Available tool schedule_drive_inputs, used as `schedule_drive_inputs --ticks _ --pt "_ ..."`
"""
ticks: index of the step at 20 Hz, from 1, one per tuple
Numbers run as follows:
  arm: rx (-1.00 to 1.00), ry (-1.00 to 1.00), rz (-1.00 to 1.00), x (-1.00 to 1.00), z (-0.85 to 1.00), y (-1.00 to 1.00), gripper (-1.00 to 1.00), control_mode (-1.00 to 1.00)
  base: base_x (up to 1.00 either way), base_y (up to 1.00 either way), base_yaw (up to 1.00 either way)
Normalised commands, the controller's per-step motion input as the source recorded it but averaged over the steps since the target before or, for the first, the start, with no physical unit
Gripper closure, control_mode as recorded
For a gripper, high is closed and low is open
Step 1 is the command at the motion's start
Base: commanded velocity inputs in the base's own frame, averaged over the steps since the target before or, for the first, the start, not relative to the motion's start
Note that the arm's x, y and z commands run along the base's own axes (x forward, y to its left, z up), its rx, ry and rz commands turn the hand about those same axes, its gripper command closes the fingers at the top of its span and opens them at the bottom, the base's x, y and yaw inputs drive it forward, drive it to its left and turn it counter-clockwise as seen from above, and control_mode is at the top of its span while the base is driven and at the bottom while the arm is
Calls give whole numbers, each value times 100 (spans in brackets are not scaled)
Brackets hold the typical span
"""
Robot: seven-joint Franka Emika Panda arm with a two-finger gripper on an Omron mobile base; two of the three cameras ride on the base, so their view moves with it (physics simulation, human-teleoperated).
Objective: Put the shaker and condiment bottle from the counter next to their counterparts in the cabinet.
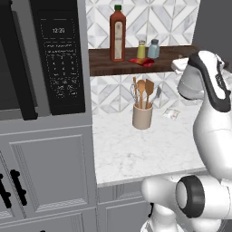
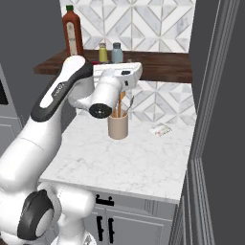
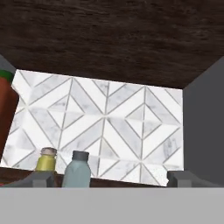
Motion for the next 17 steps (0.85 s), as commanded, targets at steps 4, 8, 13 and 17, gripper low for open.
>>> schedule_drive_inputs --ticks 4,8,13,17 --pt "-5 -3 0 -100 46 -79 -100 -100 0 0 0" --pt "-4 -1 3 -100 56 -75 -100 -100 0 0 0" --pt "-5 0 3 -100 41 -69 -100 -100 0 0 0" --pt "-7 0 5 -100 20 -52 -100 -100 0 0 0"
